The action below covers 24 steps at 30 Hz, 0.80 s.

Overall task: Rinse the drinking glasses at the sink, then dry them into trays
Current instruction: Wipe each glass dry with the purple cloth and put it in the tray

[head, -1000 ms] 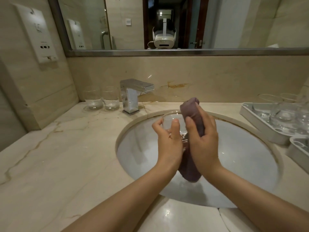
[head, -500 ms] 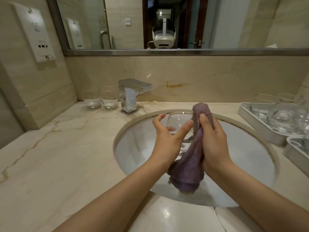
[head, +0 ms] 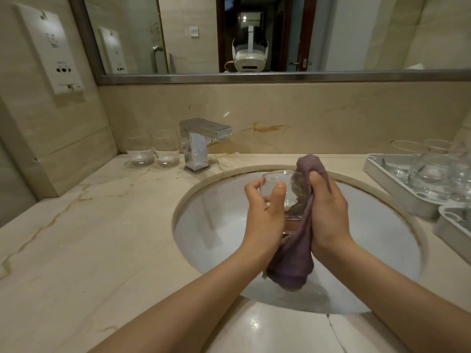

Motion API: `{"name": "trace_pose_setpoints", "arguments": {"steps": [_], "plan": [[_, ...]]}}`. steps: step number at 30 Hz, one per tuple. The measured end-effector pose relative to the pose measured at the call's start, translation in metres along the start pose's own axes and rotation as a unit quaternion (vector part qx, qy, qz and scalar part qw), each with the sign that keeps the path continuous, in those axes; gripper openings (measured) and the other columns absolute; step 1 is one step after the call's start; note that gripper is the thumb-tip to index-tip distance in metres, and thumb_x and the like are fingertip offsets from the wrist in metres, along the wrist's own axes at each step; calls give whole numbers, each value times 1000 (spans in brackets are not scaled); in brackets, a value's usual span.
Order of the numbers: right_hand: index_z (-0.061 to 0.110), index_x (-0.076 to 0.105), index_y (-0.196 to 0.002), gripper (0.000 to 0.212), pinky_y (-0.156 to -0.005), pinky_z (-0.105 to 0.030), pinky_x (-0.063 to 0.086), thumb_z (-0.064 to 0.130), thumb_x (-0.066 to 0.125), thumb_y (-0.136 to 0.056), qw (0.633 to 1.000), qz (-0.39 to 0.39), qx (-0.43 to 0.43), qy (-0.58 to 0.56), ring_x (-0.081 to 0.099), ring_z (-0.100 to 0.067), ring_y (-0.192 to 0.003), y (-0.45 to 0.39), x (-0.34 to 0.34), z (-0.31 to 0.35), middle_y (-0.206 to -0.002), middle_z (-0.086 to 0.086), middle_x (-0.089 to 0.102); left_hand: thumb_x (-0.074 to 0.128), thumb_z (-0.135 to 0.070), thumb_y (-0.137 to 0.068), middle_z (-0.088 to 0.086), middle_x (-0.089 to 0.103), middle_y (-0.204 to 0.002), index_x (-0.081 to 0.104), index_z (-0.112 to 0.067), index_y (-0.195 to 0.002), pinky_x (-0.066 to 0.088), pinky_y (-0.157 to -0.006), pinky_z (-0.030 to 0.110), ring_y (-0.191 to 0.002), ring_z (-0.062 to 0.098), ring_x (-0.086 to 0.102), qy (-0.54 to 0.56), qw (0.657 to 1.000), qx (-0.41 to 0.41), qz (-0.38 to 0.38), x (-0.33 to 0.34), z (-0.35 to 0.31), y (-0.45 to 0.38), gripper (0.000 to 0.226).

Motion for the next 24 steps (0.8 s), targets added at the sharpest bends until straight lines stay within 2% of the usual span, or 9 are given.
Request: {"name": "trace_pose_setpoints", "arguments": {"steps": [2,5,8,10,13,16,19,21,24], "plan": [[18,65,-112,24,-90,-45,54,30,50,-97,998,-9,50,-24,66,-31,-103,-1,-6,-8,-107,-11,70,55,-61,-84,5,54,-116,28,-34,-128,54,-88,36,-97,19,63,-9,1000,-5,24,4,2,0,58],[21,66,-110,22,-95,-48,51,30,51,-97,1000,-15,18,-11,65,-30,-106,2,-7,2,-109,-11,69,63,-66,-75,4,49,-124,22,-35,-131,49,-77,13,-99,7,57,-51,997,-11,50,6,0,0,76],[25,66,-114,23,-100,-41,48,29,51,-98,999,13,-37,26,63,-16,-108,7,0,15,-112,0,69,64,-72,-66,7,45,-127,16,-38,-124,50,-93,34,-102,16,56,-65,997,-22,35,-4,1,-4,82],[29,61,-122,26,-100,-27,46,27,51,-98,989,54,-100,92,60,-5,-106,12,11,26,-116,3,64,61,-65,-78,5,52,-117,19,-36,-123,52,-84,31,-95,11,59,-42,999,-23,9,-12,-1,-7,68],[23,47,-140,49,-90,-1,34,37,53,-93,926,125,-242,261,45,14,-107,28,37,36,-121,2,48,45,-47,-97,-2,57,-105,26,-28,-129,49,-74,23,-86,5,59,29,997,-50,-51,-27,5,-10,42],[19,40,-144,62,-94,-1,33,44,48,-87,872,142,-332,329,37,20,-112,37,52,26,-124,7,39,37,-44,-100,-3,56,-105,29,-23,-136,52,-81,31,-93,9,60,66,991,-66,-93,-35,12,-10,43],[23,46,-138,53,-89,-3,37,37,53,-88,899,79,-336,268,44,17,-105,32,42,35,-116,5,45,34,-44,-101,-5,57,-91,28,-23,-135,50,-71,25,-71,0,61,35,995,-32,-86,-29,3,-4,41],[21,53,-133,46,-87,-3,38,31,53,-88,935,56,-273,219,49,17,-101,22,33,37,-113,3,52,33,-44,-101,-5,54,-86,27,-27,-133,47,-67,23,-65,-2,56,3,998,-9,-69,-22,-3,0,37],[19,64,-117,28,-99,-34,49,30,52,-95,992,52,-73,91,63,-13,-107,1,13,13,-110,-3,67,36,-50,-98,-4,53,-93,25,-37,-127,52,-73,30,-67,-1,57,-11,999,14,-38,-11,-3,1,33]]}}
Point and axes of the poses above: each hand's wrist, its own y-axis away from the middle knuckle, its own x-axis out of the palm, z = x × y, the point moved 10 cm from there along -y, towards the middle knuckle
